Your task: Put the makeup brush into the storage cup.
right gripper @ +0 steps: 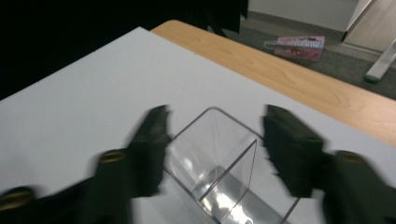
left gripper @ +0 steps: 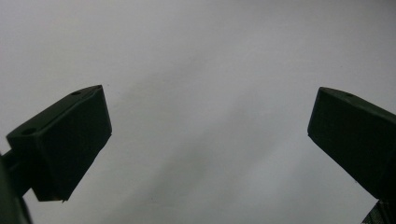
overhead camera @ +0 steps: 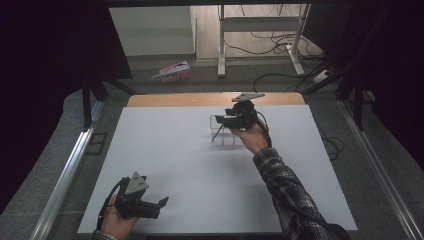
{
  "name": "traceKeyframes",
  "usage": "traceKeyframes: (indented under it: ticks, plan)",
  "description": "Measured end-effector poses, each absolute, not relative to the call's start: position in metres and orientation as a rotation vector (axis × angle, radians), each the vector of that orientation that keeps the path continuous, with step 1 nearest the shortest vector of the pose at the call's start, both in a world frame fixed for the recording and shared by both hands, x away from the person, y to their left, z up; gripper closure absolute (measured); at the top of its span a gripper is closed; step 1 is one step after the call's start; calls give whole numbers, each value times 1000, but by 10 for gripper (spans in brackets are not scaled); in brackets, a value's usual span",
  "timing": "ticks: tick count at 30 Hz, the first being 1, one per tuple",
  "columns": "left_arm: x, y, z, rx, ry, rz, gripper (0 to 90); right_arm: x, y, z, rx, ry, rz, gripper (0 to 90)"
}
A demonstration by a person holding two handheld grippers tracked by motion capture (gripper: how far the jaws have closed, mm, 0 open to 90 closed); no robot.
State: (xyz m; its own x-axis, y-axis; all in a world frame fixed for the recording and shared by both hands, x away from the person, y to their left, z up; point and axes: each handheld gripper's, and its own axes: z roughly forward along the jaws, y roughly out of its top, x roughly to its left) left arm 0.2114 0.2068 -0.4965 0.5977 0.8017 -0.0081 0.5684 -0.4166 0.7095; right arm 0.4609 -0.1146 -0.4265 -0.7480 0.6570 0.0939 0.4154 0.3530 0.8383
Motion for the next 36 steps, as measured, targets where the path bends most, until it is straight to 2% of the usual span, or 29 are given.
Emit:
traceKeyframes:
  ticks: [2, 3, 5, 7, 36]
  plan:
    - [212, 207, -497, 2142, 1078, 437, 1, 462, -115, -425, 957, 2358, 1377, 208]
    - [212, 207, -497, 2142, 1079, 437, 1, 463, -114, -424, 964, 2355, 1383, 160]
    - [212, 207, -497, 2142, 1079, 436, 1, 463, -113, -424, 993, 2352, 1377, 76]
    - [212, 207, -497, 2141, 1082, 436, 1, 463, -112, -424, 987, 2363, 1351, 44]
    - [211, 208, -496, 2130, 1087, 442, 0, 442, -116, -423, 862, 2455, 1252, 30]
